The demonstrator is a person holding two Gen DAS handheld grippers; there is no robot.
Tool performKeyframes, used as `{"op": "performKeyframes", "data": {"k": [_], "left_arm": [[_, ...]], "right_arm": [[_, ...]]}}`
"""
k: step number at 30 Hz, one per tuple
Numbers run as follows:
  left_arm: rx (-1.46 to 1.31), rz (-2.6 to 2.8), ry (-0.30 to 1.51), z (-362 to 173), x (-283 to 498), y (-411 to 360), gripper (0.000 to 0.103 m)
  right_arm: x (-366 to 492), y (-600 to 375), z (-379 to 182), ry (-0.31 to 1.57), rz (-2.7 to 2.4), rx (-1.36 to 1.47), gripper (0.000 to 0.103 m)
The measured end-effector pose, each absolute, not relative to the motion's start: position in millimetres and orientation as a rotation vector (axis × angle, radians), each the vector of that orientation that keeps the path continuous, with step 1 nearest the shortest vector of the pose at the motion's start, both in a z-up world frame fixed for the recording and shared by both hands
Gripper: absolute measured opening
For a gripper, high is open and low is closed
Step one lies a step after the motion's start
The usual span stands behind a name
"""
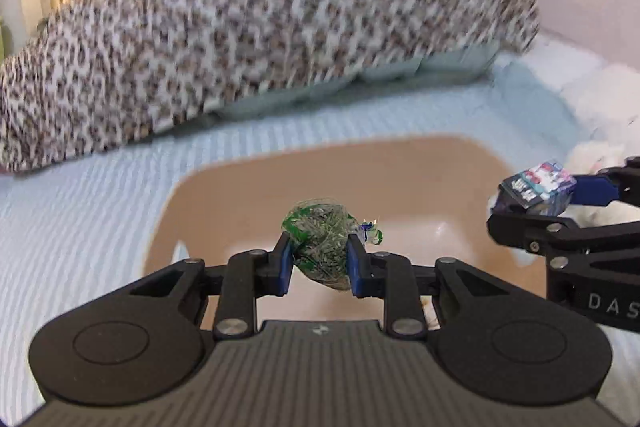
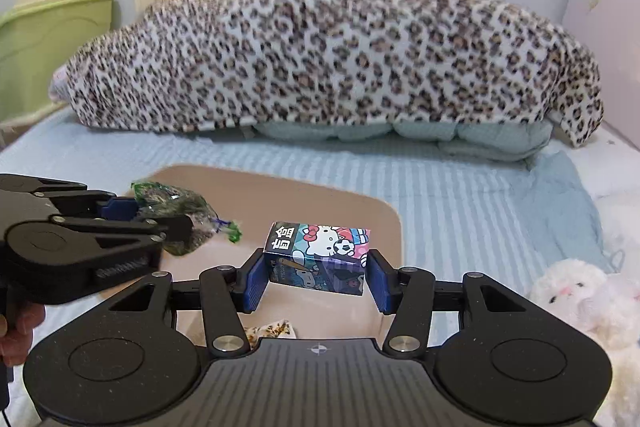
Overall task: Organize objects
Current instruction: 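Carry both items over the basket and release them inside, then grasp the orange silicone piece with the left tool while the right tool grasps the blue-and-white box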
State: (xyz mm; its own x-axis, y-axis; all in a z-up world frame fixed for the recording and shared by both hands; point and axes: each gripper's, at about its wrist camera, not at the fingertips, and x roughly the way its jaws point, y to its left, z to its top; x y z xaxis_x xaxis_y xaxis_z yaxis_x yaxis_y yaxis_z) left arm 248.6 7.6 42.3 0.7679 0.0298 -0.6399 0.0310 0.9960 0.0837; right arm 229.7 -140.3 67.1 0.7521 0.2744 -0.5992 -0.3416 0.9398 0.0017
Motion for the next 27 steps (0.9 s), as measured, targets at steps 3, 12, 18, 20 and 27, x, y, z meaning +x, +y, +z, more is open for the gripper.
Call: {"op": "performKeyframes", "data": {"k": [3, 12, 18, 20, 27], "left_arm": [[0.097, 0.019, 0.791, 22.2, 267.0, 9.6, 0.029], [0.099, 0.043, 0.906, -1.0, 276.3, 17.4, 0.031], [0.116, 0.066, 0.877, 21.3, 253.1, 13.7, 0.067], [0.113, 0.079, 0.852, 31.7, 241.7, 14.8, 0.072], [0.091, 0.09, 0.82, 61.5, 199.9, 14.7, 0.081]], "right_arm": [[248.2, -131.3, 49.1, 0.694, 0.323, -0.122, 0.048], [267.8, -112.6, 14.8, 0.837, 0.341, -0.196, 0.05], [253.7, -118.1, 22.6, 0.82, 0.353, -0.196, 0.069], [244.7, -121.7, 32.1, 0.794, 0.361, -0.198, 0.077], [202.7, -139.3, 61.4, 0.766, 0.372, -0.214, 0.096]]}}
